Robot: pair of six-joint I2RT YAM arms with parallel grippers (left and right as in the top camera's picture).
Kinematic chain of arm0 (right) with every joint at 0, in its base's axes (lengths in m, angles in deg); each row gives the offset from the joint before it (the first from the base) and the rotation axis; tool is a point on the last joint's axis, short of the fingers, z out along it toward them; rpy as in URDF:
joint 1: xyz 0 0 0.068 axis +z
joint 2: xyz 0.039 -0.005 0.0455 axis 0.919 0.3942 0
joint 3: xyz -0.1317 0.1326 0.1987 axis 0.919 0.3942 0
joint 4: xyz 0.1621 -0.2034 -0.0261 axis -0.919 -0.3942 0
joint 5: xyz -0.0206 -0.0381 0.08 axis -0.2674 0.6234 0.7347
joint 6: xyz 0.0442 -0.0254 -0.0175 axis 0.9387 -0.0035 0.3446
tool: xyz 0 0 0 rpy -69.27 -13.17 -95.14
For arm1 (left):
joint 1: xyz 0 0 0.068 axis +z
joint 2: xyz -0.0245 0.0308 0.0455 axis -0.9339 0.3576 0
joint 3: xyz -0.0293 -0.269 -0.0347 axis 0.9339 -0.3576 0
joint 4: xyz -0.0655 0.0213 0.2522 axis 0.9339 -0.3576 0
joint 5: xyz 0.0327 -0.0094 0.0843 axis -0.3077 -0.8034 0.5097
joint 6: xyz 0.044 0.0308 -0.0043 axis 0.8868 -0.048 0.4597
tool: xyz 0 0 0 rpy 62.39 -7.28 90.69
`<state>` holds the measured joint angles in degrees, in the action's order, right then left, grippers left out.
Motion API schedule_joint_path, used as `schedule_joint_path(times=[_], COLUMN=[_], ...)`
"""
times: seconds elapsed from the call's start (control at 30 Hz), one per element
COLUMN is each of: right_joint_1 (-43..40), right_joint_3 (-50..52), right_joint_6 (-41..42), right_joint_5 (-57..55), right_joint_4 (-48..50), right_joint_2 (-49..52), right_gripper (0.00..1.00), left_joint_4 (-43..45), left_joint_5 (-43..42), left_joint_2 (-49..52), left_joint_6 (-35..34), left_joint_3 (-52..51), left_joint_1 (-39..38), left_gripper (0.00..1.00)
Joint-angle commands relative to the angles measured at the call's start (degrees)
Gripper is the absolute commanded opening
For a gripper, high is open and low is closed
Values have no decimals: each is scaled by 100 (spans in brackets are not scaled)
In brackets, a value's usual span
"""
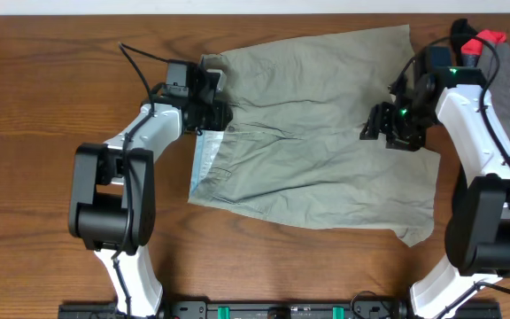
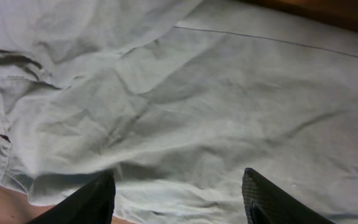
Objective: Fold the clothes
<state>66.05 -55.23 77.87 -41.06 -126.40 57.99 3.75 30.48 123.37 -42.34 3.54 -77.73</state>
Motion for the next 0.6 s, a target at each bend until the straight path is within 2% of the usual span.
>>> schedule_joint_path(times=[0.0,0.03,0.1,0.33,0.57], right_joint_1=[153,184,210,227,225], right_joint_3=[-59,-59,-59,-59,-59], right_joint_6=[-101,-98,-98,-79,-79], right_joint_5=[28,22,20,-46,-66], right_joint_4=[37,57,85,98,116], right_joint_2=[-76,-76,-76,-76,-76], right_gripper=[64,64,64,64,65], left_joint_4=[9,-11,-74,-409,-955], left_joint_5=[-92,-92,-85,13,960], left_joint_2=[24,4,-105,-994,-1351], left_joint_6=[-13,-11,-9,-9,127], left_joint_3=[72,101,138,225,223], left_joint_1=[2,4,22,168,179], left_gripper=[19,11,6,6,6])
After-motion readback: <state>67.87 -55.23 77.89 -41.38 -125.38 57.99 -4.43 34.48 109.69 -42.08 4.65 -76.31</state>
